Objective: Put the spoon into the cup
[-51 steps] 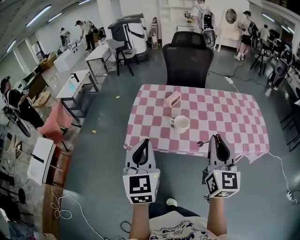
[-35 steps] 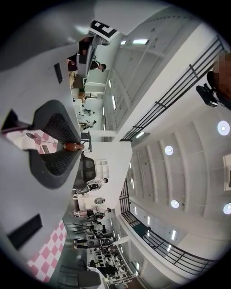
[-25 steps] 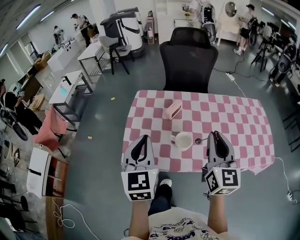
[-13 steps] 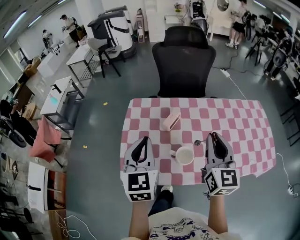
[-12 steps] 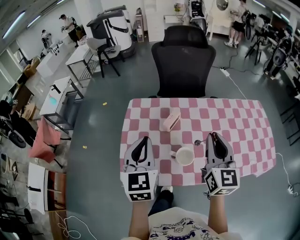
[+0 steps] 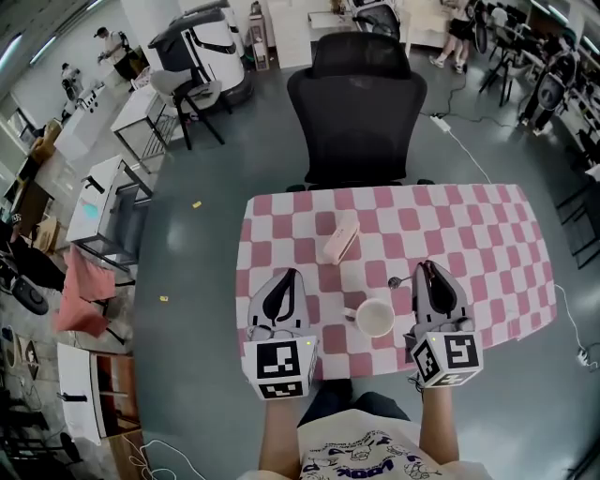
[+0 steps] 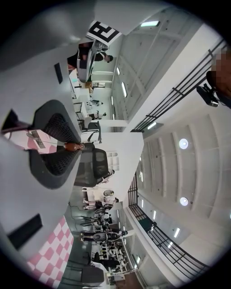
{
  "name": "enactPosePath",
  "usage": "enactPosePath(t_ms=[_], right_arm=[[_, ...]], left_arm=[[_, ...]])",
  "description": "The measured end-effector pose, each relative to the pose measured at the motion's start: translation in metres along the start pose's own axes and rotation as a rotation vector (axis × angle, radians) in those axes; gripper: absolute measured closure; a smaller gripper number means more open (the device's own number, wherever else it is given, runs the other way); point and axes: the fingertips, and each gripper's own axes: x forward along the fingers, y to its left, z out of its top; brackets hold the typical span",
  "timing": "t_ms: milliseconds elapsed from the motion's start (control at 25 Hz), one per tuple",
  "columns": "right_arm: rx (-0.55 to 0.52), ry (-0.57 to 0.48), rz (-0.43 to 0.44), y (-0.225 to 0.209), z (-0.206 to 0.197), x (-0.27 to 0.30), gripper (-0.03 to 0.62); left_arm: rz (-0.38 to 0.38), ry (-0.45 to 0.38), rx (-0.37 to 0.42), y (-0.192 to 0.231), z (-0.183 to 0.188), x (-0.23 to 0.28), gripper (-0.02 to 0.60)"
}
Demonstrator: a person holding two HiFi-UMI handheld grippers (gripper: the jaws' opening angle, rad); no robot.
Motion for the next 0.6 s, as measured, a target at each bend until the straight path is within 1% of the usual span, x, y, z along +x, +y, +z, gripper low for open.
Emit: enactPosePath(t_ms=[320, 600], right_arm=[[0.017, 0.052, -0.004, -0.003, -0.023, 0.01, 0.536], [0.012, 0.106, 0.035, -0.001, -0.045, 0.013, 0.536]], left_arm=[[-0.045, 0.045, -0.011, -0.004, -0.023, 0.02, 0.568], [-0.047, 0.096, -0.023, -0.008, -0.048, 0.026, 0.568]])
